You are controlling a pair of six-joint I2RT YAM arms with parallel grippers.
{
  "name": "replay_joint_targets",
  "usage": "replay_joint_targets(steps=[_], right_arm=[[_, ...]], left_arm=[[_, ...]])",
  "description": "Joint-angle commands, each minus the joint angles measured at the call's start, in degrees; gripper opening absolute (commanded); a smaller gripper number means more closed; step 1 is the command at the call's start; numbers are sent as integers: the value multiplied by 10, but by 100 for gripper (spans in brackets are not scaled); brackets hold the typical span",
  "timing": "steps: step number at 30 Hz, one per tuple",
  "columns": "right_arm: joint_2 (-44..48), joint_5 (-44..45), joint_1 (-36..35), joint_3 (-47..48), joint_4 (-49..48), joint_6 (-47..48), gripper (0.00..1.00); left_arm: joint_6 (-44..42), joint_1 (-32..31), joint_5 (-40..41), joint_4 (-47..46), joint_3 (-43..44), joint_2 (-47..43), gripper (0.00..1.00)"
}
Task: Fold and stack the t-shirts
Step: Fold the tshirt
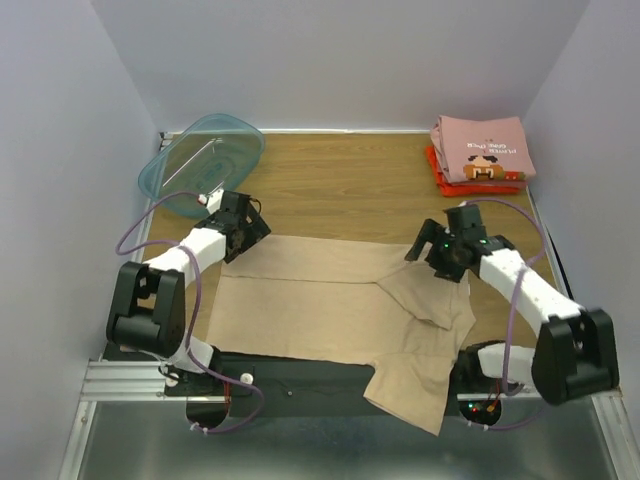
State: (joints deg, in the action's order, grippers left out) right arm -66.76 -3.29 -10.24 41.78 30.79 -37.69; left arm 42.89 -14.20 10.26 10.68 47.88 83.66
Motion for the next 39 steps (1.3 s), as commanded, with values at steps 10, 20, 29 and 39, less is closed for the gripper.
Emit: replay_joint_targets(steps=[10,20,29,39], right_arm=[[-297,152,-29,131,-155,41,100],[-470,207,-29,326,-170,126,100],[-519,221,-28,412,-170,189,100],[-293,139,-36,329,-156,220,100]], left_arm=[[-43,48,-13,-50,87,175,98],[-63,68,-14,-23,213,273,93],[-59,69,-17,-3,258,276,93],[-63,33,-8,38,221,109,93]])
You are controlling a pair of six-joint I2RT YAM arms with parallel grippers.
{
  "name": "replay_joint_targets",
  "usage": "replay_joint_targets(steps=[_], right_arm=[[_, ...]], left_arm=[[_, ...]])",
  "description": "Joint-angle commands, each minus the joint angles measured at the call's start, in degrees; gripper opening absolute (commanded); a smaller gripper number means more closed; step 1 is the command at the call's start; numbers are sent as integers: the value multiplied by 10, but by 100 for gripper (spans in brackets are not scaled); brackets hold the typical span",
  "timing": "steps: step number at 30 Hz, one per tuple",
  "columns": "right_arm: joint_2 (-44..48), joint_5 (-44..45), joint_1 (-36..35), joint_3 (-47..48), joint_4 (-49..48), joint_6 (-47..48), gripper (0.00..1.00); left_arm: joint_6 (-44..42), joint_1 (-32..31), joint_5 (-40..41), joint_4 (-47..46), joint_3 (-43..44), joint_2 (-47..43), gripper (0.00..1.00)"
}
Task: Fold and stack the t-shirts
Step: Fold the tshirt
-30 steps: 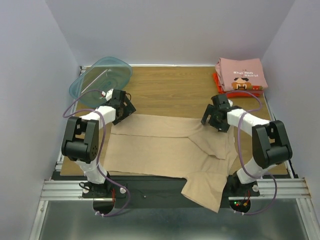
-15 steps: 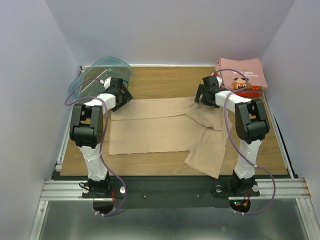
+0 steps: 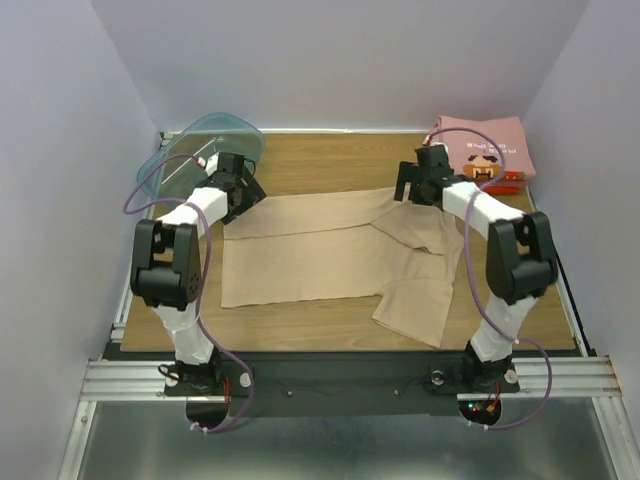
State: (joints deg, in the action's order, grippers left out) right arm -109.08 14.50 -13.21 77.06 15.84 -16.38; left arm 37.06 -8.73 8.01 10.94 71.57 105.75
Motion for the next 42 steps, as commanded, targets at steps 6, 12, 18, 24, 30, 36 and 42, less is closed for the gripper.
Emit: replay_joint_targets(steps=[6,12,18,24,30,36,42], right_arm=[[322,-63,-23,-174,19,-61,100],[453,-45,-24,-292,40,-112,100],[499,-54,-24,-328,53,-153,100],[506,-50,-24,-344,67,-171,100],[514,-34,-24,-347,76,-183,100],[517,-26,-25,-351,88,-197,100],[548,-82,-25,-372,137,-213,100]], left_arm=[[75,-37,69,93,-191,-276,93],[177,-42,88,177,-308,-378,93],[248,-42,94,221,-383,-448,94],[275,-42,65,186,-434,-459,94],[268,-42,62,160,-446,-425,94],[273,-42,74,162,-444,-427,68],[264,-42,69,164,-444,-442,0]])
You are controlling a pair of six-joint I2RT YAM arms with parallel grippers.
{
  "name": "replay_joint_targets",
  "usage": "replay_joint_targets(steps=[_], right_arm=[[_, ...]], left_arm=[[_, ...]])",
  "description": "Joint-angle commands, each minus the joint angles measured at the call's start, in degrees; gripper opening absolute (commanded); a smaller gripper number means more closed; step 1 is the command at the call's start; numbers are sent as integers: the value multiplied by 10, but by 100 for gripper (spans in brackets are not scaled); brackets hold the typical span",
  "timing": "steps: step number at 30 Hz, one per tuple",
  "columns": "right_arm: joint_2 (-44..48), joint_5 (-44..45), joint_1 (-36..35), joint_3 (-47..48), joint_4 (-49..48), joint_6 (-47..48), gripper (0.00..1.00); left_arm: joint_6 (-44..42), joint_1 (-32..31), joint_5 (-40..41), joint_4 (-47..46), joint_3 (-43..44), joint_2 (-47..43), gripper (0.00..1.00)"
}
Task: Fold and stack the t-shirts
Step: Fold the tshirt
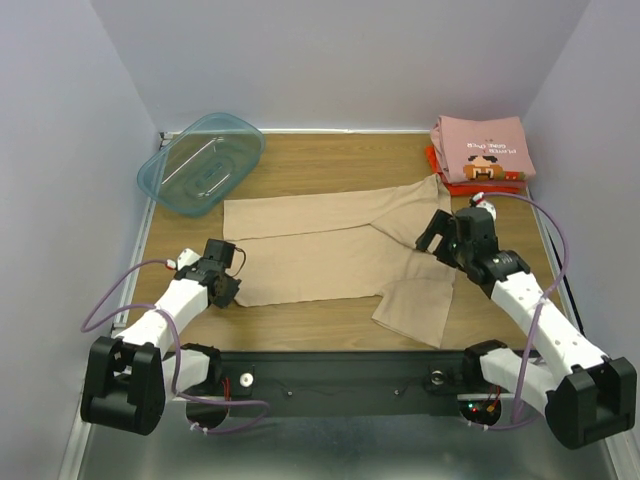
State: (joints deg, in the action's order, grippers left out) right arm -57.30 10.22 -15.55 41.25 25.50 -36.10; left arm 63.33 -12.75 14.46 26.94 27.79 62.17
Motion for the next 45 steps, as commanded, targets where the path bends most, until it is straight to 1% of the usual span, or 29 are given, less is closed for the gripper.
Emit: replay_joint_targets(steps=[1,2,4,5,7,8,9,10,11,15,17,21,26,34,35,36,38,39,41,42,44,45], right_arm=[[37,-52,-4,-21,47,-18,100],[47,-60,-9,-30,55,-19,100],[68,-43,-39,-54,101,-39,100],[82,-36,-67,-71,112,-62,100],[97,-32,-99,-84,136,-87,100],[104,-29,-132,-89,143,-114,100],[111,-16,-150,-93,162,-129,100],[108,-7,-166,-92,174,-143,100],[104,0,-198,-90,187,-166,100],[81,23,-244,-100,242,-222,100],[84,22,-248,-115,258,-237,100],[88,-4,-251,-141,253,-260,100],[76,8,-251,-137,250,-271,100],[13,-6,-251,-154,214,-273,90],[15,-1,-251,-152,213,-268,88],[17,11,-251,-148,212,-266,75],[26,19,-251,-147,209,-262,58],[24,18,-251,-150,205,-260,48],[20,6,-251,-156,185,-253,39],[12,6,-251,-156,181,-242,33],[8,9,-251,-151,182,-230,26],[7,14,-252,-145,184,-223,15]], left_arm=[[0,-2,5,3,-6,-8,0],[0,-3,4,1,-8,-7,0],[-3,-2,1,1,-7,-10,0],[-9,-2,0,0,-7,-11,0],[-15,-2,-4,-2,-8,-14,0],[-17,-2,-7,-4,-11,-16,0],[-18,-2,-7,-5,-12,-21,0],[-18,-2,-8,-6,-13,-23,0],[-19,-2,-7,-6,-12,-25,0],[-23,-2,-8,-6,-12,-32,0],[-23,-2,-8,-7,-15,-36,0],[-29,-2,-10,-10,-16,-40,0],[-32,-2,-15,-10,-17,-43,0],[-37,-2,-18,-13,-20,-59,0],[-37,-2,-18,-13,-20,-61,0],[-37,-2,-19,-13,-20,-64,0],[-37,-2,-22,-12,-20,-64,0],[-37,-2,-22,-13,-20,-65,0],[-35,-2,-19,-13,-22,-69,0],[-37,-1,-16,-15,-24,-71,0],[-38,-1,-20,-17,-24,-69,0],[-40,-1,-22,-17,-24,-68,0]])
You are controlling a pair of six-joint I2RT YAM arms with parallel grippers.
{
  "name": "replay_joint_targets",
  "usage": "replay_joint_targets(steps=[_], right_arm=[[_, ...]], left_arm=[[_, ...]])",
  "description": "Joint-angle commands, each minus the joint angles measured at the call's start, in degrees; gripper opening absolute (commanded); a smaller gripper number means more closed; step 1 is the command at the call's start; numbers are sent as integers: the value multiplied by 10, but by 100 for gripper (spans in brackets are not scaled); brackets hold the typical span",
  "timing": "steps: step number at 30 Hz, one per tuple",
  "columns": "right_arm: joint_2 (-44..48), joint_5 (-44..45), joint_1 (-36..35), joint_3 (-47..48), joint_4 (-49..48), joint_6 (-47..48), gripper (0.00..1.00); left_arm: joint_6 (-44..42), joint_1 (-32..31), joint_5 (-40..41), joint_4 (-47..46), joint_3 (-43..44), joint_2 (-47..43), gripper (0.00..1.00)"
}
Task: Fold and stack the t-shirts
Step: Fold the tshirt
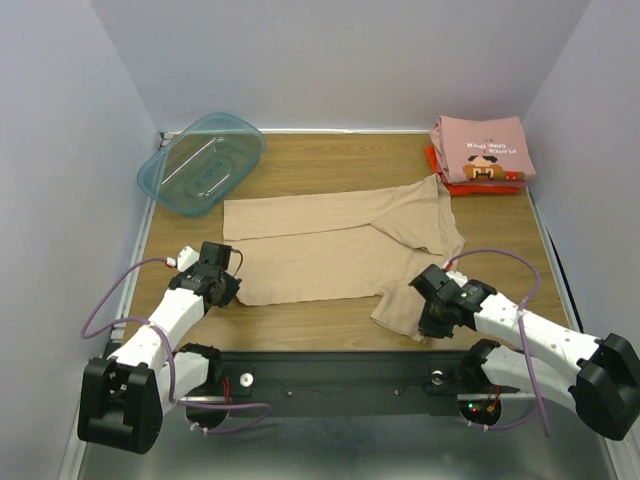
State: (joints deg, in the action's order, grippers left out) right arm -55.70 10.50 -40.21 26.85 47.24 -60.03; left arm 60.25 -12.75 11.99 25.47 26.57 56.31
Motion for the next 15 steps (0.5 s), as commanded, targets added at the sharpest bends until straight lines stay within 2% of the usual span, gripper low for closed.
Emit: replay_joint_targets(steps=[1,3,9,15], right_arm=[[-7,21,-5,3,-33,19,8],[0,35,-4,17,-31,21,0],[15,55,-4,37,-34,13,0],[20,115,-4,113,-15,47,0]], left_arm=[[-9,-1,2,-2,-12,-9,0],[-8,-2,-1,-1,-12,-11,0],[-5,-1,0,11,-6,-21,0],[-7,-1,-3,18,4,-31,0]])
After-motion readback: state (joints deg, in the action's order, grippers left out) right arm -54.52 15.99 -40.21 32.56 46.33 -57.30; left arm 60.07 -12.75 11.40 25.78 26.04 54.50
